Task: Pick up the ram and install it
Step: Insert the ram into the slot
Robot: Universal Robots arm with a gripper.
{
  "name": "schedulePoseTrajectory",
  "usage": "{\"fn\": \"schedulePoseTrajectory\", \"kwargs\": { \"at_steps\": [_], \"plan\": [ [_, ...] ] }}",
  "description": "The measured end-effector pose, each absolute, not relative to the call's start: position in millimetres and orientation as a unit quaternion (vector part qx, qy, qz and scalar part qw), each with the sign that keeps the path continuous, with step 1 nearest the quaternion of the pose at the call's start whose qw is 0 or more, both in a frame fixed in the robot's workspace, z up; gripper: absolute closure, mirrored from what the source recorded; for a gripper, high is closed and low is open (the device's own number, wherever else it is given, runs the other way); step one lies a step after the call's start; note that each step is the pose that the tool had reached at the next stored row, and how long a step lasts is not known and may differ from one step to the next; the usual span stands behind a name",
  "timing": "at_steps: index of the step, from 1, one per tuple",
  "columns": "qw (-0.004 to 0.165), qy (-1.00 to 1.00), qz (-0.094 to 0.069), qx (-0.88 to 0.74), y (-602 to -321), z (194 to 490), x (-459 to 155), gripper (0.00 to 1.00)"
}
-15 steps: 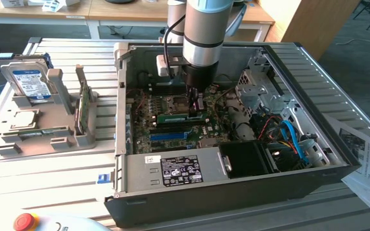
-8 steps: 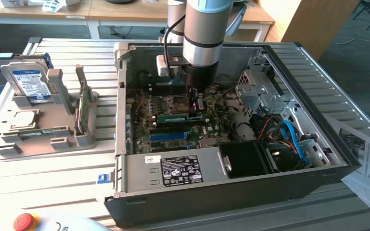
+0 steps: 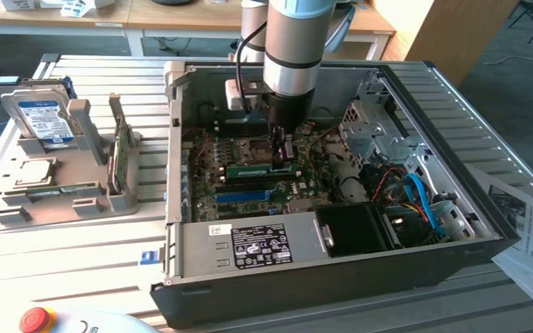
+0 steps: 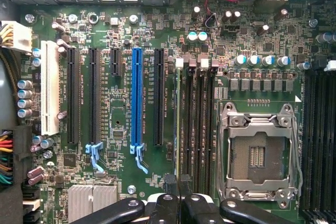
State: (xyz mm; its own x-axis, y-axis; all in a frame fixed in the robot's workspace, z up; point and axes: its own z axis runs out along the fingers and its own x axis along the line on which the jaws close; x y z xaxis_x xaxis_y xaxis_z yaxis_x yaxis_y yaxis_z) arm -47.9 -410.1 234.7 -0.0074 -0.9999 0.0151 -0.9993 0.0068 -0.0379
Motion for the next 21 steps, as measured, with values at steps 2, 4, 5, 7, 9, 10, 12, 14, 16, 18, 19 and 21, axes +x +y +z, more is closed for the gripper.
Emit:
{"fn": "schedulePoseTrajectory", "kwargs": {
  "at_steps": [2, 4, 5, 7, 9, 10, 12, 14, 16, 18, 19, 21],
  "plan": [
    [0.009, 0.709, -0.019, -0.704, -410.1, 234.8, -47.9, 0.89],
    [0.009, 0.709, -0.019, -0.704, -410.1, 234.7, -47.9, 0.89],
    [0.009, 0.71, -0.019, -0.704, -410.1, 234.8, -47.9, 0.89],
    [0.009, 0.71, -0.019, -0.704, -410.0, 234.8, -48.0, 0.89],
    [0.009, 0.71, -0.019, -0.704, -409.9, 234.8, -47.9, 0.89],
    [0.009, 0.711, -0.019, -0.703, -409.8, 234.8, -47.9, 0.89],
    [0.009, 0.712, -0.019, -0.701, -409.8, 234.8, -48.0, 0.89],
    [0.009, 0.714, -0.019, -0.699, -409.8, 234.8, -48.1, 0.89],
    [0.009, 0.717, -0.019, -0.697, -409.8, 234.8, -48.1, 0.89],
    [0.009, 0.718, -0.019, -0.696, -409.8, 234.8, -48.1, 0.89],
    [0.009, 0.718, -0.019, -0.696, -409.8, 234.8, -48.1, 0.89],
    [0.009, 0.718, -0.019, -0.696, -409.8, 234.7, -48.2, 0.89]
  ]
}}
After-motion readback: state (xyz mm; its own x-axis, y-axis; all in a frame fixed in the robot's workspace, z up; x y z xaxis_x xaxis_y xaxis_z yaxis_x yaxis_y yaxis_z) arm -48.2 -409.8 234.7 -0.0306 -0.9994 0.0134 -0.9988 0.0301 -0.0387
